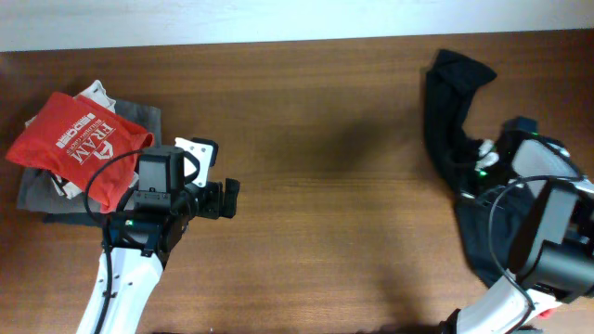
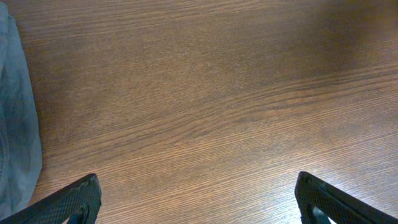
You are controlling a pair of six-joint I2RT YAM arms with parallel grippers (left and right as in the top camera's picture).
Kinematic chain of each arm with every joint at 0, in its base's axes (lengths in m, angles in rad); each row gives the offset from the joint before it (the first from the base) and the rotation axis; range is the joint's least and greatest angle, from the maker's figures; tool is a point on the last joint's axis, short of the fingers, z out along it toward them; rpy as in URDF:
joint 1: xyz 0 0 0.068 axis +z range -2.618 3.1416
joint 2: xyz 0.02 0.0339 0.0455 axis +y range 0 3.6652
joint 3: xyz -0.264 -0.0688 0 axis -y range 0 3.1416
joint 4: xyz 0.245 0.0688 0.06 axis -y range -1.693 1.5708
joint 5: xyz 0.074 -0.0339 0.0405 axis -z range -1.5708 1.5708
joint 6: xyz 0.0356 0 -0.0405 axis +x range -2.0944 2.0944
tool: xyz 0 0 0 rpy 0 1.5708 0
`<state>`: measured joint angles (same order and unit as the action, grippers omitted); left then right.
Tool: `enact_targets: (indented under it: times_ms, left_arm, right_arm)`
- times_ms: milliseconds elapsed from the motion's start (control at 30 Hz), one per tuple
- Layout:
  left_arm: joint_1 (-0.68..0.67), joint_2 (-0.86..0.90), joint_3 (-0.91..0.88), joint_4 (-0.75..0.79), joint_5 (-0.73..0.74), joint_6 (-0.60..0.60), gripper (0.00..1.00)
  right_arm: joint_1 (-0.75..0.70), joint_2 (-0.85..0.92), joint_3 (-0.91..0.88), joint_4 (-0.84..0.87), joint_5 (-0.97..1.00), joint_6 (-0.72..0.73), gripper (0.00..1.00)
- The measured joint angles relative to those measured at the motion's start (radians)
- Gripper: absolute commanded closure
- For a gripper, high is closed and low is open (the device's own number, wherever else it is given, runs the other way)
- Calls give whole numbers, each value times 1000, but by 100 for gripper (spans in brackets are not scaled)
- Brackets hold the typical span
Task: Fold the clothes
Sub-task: 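Grasp the black pants with the right gripper and drag them to table center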
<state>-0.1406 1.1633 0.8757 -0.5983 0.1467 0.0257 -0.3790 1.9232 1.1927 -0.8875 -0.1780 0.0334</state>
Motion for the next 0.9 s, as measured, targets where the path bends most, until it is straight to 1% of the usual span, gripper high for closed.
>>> enact_targets:
  times_ms: [133, 233, 400, 433, 467, 533, 567, 600, 667, 700, 733, 767, 833, 900]
  left_arm:
    - [0, 0, 0, 19, 0, 0, 1]
    - [0, 0, 0, 39, 0, 0, 1]
    - [0, 0, 0, 66, 0, 0, 1]
    - [0, 0, 0, 69, 0, 0, 1]
    - [0, 0, 0, 71, 0, 0, 1]
    - [0, 0, 0, 77, 0, 0, 1]
    - [0, 0, 0, 80, 0, 0, 1]
    - [0, 0, 0, 80, 0, 0, 1]
    - [0, 0, 0, 80, 0, 0, 1]
    - [0, 0, 0, 80, 0, 0, 1]
    - [0, 0, 0, 80, 0, 0, 1]
    - [0, 0, 0, 80, 1, 0, 1]
    - [0, 0, 0, 81, 8, 0, 1]
    - [0, 0, 0, 83, 32, 0, 1]
  right_arm:
    - [138, 1, 2, 37, -121, 2, 96]
    - [243, 8, 41, 83, -199, 27, 96]
    - [371, 24, 233, 145, -285, 103, 95]
    - [389, 25, 292, 144, -293, 116, 86]
    - [406, 25, 367, 133, -299, 126, 71]
    - [418, 25, 494, 54, -294, 138, 36]
    - [420, 25, 553, 13, -283, 142, 25]
    - [417, 24, 620, -43, -262, 145, 21]
    - [399, 19, 736, -181, -190, 135, 9]
    - [392, 19, 756, -226, -168, 127, 4]
    - [377, 16, 780, -293, -126, 118, 2]
    - [365, 15, 789, -325, -102, 119, 1]
    - [327, 14, 798, -433, -17, 112, 1]
    - [290, 16, 798, -504, 41, 113, 1]
